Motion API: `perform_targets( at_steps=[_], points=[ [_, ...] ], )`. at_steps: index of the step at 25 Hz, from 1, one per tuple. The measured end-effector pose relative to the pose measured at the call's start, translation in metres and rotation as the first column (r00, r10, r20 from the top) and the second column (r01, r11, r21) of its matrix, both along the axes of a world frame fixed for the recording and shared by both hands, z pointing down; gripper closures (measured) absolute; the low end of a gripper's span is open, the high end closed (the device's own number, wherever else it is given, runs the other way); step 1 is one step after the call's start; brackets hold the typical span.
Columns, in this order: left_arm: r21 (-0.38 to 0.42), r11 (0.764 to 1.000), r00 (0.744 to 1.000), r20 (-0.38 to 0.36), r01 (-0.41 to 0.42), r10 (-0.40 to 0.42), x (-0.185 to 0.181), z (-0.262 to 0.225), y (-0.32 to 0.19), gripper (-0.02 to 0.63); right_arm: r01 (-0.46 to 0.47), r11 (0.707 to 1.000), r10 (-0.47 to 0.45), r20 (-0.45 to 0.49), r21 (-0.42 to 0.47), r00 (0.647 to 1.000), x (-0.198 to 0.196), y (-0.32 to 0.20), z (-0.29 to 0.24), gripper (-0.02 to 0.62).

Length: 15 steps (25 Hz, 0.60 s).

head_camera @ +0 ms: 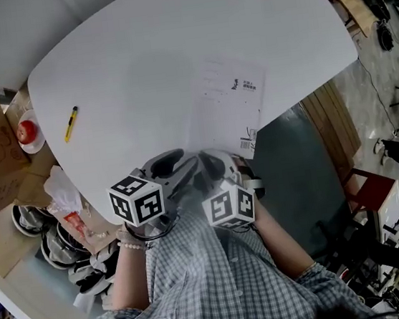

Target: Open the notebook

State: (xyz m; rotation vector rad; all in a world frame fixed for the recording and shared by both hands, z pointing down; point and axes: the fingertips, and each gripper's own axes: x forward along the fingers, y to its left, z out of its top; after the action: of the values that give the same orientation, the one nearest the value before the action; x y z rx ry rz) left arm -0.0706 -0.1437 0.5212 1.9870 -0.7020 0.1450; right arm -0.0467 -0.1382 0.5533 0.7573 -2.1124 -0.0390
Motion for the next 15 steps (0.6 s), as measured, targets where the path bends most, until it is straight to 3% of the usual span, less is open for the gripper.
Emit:
perform_targets(
  at_steps=[6,15],
  points=[
    [-0.168,0.981,0.987,-0.11,0.098,-0.117,0.001,0.017,-0.009,0.399,0.003,1.0,-0.003,0.003,0.013,1.0,0.0,-0.001,-0.002,0.56],
    [-0.304,0.952,0.967,-0.233,0.031,-0.105,0.022,0.026,-0.007,0.4,0.011,0.999,-0.011,0.014,0.036,1.0,0.001,0.0,-0.008,0.563]
  ],
)
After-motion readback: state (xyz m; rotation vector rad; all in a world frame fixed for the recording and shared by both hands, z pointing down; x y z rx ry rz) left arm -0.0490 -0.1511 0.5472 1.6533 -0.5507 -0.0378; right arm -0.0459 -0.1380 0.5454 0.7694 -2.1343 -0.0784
